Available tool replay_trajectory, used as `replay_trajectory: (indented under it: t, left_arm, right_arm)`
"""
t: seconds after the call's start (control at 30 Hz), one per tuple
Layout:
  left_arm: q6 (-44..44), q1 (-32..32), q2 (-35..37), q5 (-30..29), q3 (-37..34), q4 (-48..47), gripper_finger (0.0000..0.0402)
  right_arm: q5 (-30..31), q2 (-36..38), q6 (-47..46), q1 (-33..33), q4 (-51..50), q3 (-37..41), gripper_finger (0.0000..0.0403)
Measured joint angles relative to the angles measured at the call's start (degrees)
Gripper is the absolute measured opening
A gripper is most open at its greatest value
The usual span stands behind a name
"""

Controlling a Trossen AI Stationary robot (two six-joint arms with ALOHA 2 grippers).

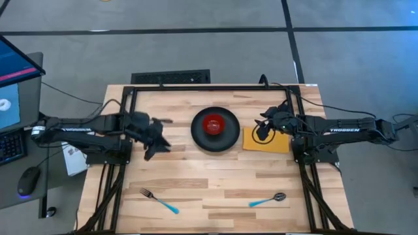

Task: Set table place
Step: Put the blue fork beside the black plate

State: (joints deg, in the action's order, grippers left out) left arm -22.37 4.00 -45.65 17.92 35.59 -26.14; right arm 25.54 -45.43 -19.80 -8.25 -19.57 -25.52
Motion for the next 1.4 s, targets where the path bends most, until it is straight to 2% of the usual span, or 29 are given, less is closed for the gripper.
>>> replay_trajectory:
  t: [0.07, 0.23, 0.3, 0.4, 0.6, 1.03, 1.23, 1.4]
  left_arm:
    - [-4.12, -1.58, 0.31, -0.01, -2.27, -0.18, 0.0128]
    - [-22.31, -6.31, 0.32, 0.11, -5.01, -3.18, 0.0128]
    - [-27.78, -8.55, 0.31, -2.2, -5.09, -6.13, 0.0128]
    - [-34.71, -11.93, 0.31, -6.39, -5.09, -9.75, 0.0128]
    - [-45.84, -18.92, 0.29, -7.66, -5.09, -13.9, 0.0128]
    - [-61.24, -31.1, -0.5, -9.39, -5.09, -16.37, 0.0128]
    - [-61.15, -32.66, -0.46, -13.11, -5.07, -16.75, 0.0128]
    - [-58.34, -32.66, -0.46, -15.19, -5.08, -16.78, 0.0128]
  right_arm:
    - [0.0, 0.0, -0.83, 0.0, 0.04, 0.0, 0.0221]
    - [0.0, 0.0, -2.79, 0.0, 0.34, 0.0, 0.0221]
    - [0.0, 0.0, -2.87, 0.0, 0.7, 0.0, 0.0221]
    - [0.0, 0.0, -2.87, 0.0, 1.31, 0.0, 0.0221]
    - [0.0, 0.0, -2.85, 0.0, 1.85, 0.0, 0.0221]
    - [0.0, 0.0, -2.76, 0.0, 1.81, 0.0, 0.0221]
    - [-1.03, 0.0, -6.62, 0.0, 1.16, 0.0, 0.0221]
    - [-3.25, 0.0, -8.62, 0.65, -4.43, 0.0, 0.0221]
